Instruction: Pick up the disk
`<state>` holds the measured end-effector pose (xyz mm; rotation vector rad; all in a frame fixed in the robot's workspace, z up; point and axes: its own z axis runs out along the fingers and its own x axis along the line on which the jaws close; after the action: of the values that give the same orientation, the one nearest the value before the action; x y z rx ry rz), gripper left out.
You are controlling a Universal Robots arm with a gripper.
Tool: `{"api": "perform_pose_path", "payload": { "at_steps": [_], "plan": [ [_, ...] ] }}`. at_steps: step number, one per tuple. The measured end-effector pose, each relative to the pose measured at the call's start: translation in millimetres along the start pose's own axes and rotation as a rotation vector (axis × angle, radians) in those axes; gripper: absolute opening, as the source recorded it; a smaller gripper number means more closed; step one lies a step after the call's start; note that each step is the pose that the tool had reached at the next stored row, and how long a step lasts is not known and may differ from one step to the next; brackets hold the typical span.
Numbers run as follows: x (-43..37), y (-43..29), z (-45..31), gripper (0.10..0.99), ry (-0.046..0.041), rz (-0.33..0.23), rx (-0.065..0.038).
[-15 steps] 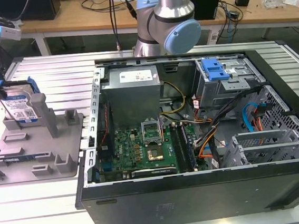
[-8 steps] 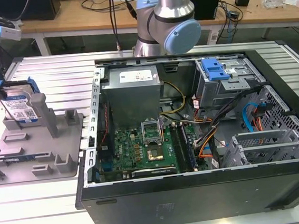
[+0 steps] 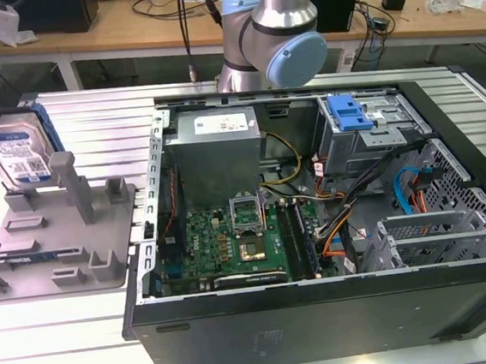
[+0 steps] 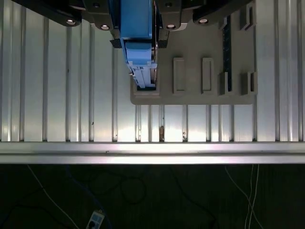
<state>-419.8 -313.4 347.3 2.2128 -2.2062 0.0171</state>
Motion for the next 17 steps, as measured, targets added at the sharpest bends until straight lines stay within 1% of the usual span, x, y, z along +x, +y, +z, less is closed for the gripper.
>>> {"api": "perform_pose_path", "payload": {
  "at_steps": [1, 15, 17],
  "plan": [
    [0.2, 0.0, -8.8, 0.365, -0.0001, 0.000, 0.000],
    [1.5, 0.3, -76.4, 0.365, -0.0001, 0.000, 0.000],
    [1.7, 0.4, -88.2, 0.365, -0.0001, 0.000, 0.000]
  ]
}}
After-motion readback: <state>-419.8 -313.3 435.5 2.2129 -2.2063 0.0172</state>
